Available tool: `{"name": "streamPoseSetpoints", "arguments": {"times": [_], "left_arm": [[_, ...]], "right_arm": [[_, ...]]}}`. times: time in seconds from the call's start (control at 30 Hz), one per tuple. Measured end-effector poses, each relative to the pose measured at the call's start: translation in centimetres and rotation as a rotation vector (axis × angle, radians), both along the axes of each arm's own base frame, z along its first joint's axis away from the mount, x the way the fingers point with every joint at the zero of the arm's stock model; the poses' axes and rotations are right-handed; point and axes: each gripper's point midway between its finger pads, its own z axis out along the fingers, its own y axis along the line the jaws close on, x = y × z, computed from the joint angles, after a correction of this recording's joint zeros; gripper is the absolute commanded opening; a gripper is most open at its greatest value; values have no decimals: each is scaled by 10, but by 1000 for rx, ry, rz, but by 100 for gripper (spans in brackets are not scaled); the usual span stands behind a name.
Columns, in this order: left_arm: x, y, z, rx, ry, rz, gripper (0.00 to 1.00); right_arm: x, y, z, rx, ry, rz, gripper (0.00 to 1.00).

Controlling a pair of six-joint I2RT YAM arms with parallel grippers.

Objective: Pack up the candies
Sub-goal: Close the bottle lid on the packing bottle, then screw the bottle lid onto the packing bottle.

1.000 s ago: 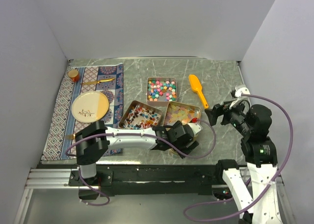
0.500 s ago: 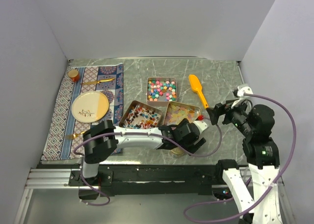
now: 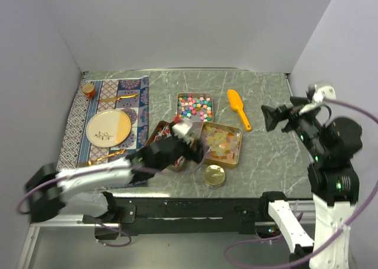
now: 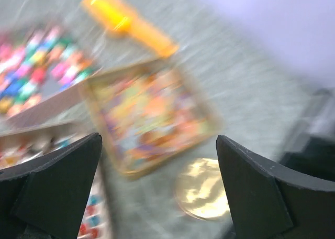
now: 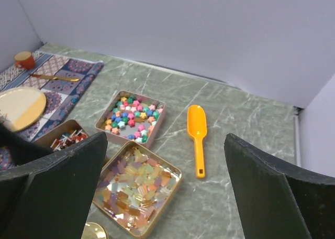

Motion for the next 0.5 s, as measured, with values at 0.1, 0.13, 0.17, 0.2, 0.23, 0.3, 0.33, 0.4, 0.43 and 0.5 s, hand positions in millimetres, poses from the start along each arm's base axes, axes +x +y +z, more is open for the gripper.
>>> {"name": "streamPoseSetpoints", "arguments": {"times": [0.1, 0.13, 0.17, 0.2, 0.23, 0.3, 0.33, 0.4, 0.43, 0.5], "left_arm": [[-45, 4, 35, -159, -102, -91, 97], [-57, 4, 40, -199, -125, -118, 97], [-65, 5, 36, -216, -129, -134, 97], [-70, 8, 24, -216, -126, -145, 97], [-74, 12, 7, -198, -117, -149, 97], [-81, 23, -36, -128, -90, -155, 97], [-85, 29, -58, -90, -76, -161, 97], [-98, 40, -96, -13, -54, -193, 97], [-104, 44, -109, 15, -50, -208, 97], [-109, 46, -125, 57, -53, -232, 97]], "right_arm": [[26, 4, -9, 0, 75, 25, 100], [33, 6, -15, 1, 106, 35, 100], [37, 7, -20, 2, 131, 43, 100], [40, 9, -24, 3, 151, 52, 100], [46, 11, -31, 3, 183, 62, 100], [53, 13, -44, 1, 240, 75, 100], [56, 14, -49, -1, 265, 83, 100], [60, 14, -54, -9, 295, 92, 100], [62, 15, -54, -16, 299, 97, 100], [62, 15, -54, -29, 297, 107, 100]]}}
